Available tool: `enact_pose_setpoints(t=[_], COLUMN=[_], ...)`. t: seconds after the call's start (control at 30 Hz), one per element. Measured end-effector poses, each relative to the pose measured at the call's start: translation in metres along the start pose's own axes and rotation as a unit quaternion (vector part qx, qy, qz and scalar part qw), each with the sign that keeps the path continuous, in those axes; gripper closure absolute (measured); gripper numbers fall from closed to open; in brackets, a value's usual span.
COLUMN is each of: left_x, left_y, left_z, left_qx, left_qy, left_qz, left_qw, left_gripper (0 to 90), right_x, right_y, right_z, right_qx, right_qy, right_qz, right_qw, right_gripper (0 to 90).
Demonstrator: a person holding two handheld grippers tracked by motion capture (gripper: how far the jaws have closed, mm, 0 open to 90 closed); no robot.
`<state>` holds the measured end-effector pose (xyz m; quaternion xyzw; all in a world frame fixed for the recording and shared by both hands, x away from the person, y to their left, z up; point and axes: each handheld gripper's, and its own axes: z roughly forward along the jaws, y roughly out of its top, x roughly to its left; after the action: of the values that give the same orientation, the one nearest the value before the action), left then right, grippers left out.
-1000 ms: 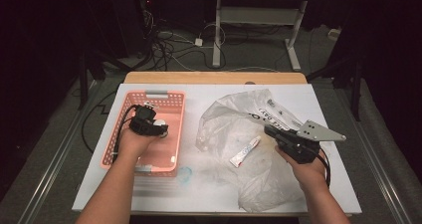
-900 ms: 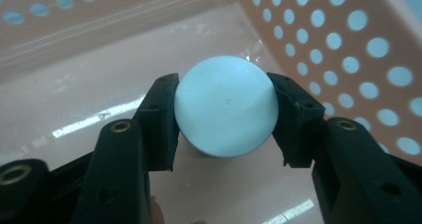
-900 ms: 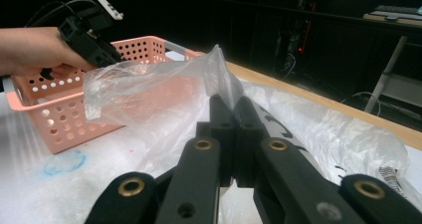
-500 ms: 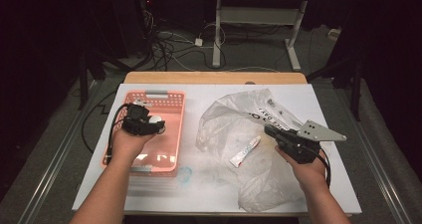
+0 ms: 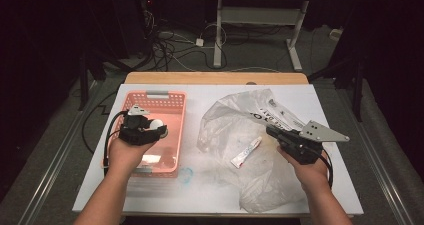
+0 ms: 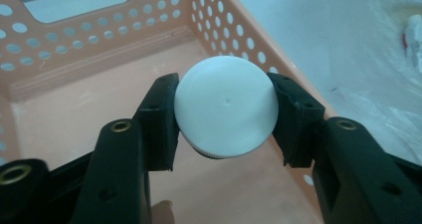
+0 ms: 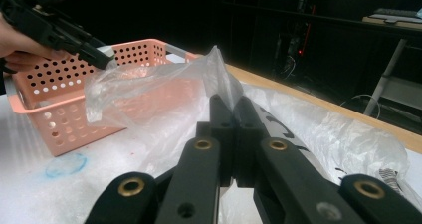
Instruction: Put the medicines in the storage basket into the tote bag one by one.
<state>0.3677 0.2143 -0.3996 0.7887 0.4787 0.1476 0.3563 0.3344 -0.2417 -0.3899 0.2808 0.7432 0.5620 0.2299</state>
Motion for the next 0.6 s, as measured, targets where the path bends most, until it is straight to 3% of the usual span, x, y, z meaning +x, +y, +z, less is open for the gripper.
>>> enact_pose_setpoints(t=[0.13,0.6], left_x=[-0.005,-0.02], left_y=[-0.008,-0.034], left_z=[-0.009,-0.025], left_qx=[-0.016,-0.05], left_qy=[-0.011,-0.01], left_qz=[-0.002,0.0], left_qw=[0.9998,0.9987], left_gripper=[48.9,48.9], right_x=[0.001,0.002], right_y=[0.001,0.001], right_z=[0.001,0.001], right_qx=[-0.003,-0.003], right_qy=[0.001,0.004], right_qz=[-0.002,-0.002], right_qw=[1.0,1.0], right_gripper=[90.0,90.0])
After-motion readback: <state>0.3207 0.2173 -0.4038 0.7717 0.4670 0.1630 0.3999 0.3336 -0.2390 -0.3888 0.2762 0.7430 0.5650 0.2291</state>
